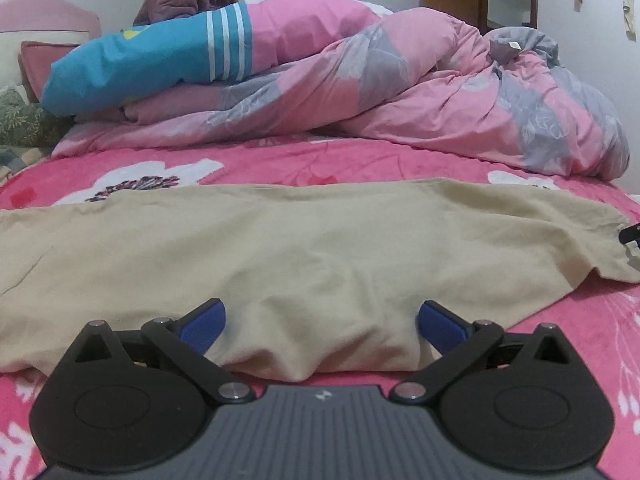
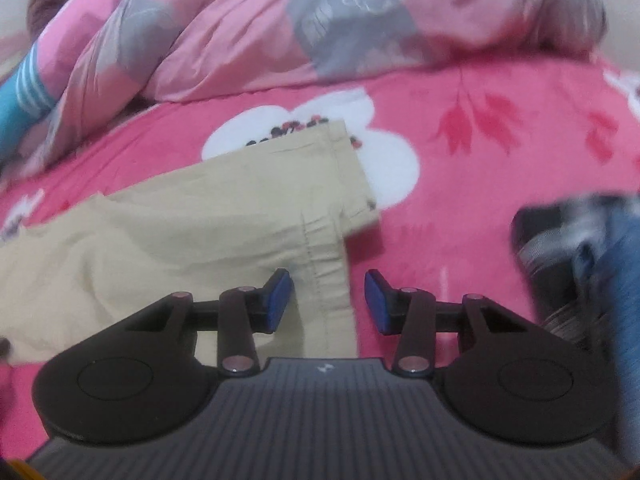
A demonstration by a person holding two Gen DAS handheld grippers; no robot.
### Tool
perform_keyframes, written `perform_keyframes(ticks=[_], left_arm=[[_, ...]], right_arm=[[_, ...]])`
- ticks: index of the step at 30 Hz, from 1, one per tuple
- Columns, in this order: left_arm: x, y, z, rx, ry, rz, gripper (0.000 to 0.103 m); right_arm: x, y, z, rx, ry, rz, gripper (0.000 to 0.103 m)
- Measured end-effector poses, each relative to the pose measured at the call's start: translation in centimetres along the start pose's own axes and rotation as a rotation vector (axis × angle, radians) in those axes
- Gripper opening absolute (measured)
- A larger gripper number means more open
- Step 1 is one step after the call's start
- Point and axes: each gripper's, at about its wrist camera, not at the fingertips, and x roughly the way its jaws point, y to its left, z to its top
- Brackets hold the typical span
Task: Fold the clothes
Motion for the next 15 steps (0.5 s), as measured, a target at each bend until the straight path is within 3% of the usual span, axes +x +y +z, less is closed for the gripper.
perform_keyframes(ticks=[2, 3, 6, 7, 11, 15], left_arm=[[0.0, 0.1, 0.0, -0.002, -0.002, -0.001, 0.103], [-0.1, 0.1, -0.1, -0.004, -0.004, -0.003, 0.103], [-0.1, 0.1, -0.1, -0.003, -0.004, -0.002, 0.103], [-0.1, 0.1, -0.1, -0.002, -0.004, -0.001, 0.103], [0.0, 0.0, 0.0, 0.002, -0.003, 0.003, 0.103], [-0.1, 0.0, 0.0, 0.004, -0.003, 0.004, 0.103]], right_arm=[[0.1, 0.4, -0.4, 0.013, -0.003, 0.040, 0.028], [0.0, 0.8, -0.6, 0.007, -0.011, 0.058, 0.013], [-2.2, 4.3, -1.7, -0.147, -0.116, 0.097, 0.009], [-3.0, 5.9, -2.5, -0.239, -0.153, 0.105, 0.009], [-6.3, 14.2, -8.8, -0.808, -0.272, 0.096, 0.010], [-6.0, 18.4, -16.0, -1.233, -0.229, 0.016, 0.021]])
